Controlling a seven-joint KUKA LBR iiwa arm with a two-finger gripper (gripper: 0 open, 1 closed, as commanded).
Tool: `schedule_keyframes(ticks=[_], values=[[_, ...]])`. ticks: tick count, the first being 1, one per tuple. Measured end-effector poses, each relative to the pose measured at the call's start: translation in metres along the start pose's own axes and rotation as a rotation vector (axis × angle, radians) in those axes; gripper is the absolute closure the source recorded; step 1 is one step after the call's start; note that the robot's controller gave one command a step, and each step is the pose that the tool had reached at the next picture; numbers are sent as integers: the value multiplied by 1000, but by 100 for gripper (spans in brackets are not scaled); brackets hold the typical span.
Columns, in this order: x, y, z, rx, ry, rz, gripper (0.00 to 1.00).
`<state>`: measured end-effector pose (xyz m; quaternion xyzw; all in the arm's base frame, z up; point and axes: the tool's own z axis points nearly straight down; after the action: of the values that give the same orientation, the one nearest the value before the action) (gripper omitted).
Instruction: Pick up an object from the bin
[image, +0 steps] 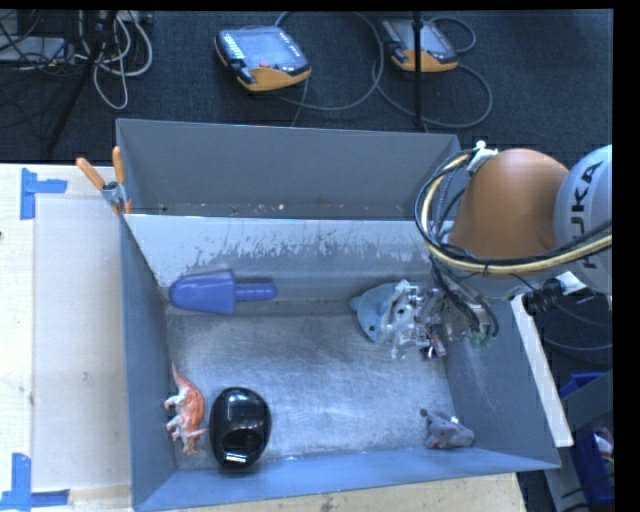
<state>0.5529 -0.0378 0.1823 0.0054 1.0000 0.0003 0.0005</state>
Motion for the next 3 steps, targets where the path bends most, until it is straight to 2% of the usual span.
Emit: schedule_keyframes(ticks=[1, 2, 3], values=[[-7, -5, -41, -1, 7, -57, 100], [-22, -8, -106, 0, 1, -237, 100], [25, -40, 23, 0, -2, -277, 0]])
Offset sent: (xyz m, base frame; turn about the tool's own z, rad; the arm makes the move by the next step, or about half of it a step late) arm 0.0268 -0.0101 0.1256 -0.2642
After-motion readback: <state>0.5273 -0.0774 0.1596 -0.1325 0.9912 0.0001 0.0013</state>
